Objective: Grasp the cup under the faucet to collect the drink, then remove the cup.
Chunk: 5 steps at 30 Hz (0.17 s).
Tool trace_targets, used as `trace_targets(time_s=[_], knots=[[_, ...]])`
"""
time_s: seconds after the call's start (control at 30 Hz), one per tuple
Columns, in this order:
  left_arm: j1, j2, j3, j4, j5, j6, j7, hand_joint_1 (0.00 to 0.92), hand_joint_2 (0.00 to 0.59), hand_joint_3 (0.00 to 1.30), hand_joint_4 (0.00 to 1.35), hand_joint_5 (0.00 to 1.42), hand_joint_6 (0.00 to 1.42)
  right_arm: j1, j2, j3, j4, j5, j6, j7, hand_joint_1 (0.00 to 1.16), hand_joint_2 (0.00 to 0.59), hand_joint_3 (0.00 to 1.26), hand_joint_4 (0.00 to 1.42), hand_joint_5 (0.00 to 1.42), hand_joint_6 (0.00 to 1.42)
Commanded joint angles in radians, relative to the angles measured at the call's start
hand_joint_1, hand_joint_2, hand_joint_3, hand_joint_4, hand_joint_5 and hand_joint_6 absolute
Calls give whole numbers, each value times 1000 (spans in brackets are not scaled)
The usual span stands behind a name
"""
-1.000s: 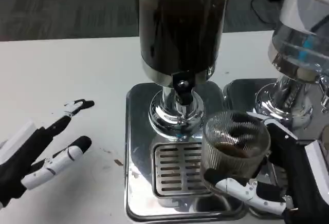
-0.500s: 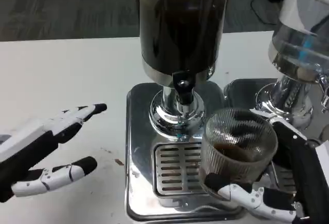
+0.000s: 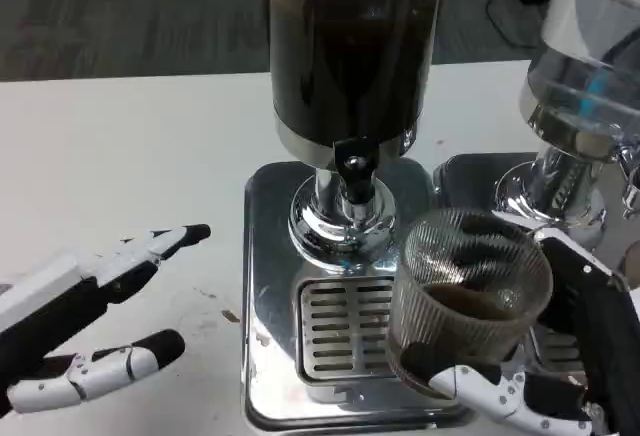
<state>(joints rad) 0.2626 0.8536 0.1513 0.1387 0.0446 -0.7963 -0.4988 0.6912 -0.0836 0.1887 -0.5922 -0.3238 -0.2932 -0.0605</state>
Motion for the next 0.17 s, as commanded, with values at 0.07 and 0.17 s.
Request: trace_targets(time_s=[0.07,0.17], knots=[[39,-2,28,-50,-16,34,-15,0,257,0,0,0,0,7,10,-4,-36,22,-12,-2,898,167,557,634,835,1074],[36,-12,26,-68,-10,50,-14,0,261,0,0,0,0,24,7,-15,-41,34,-26,-3,900,168,559,636,836,1076]])
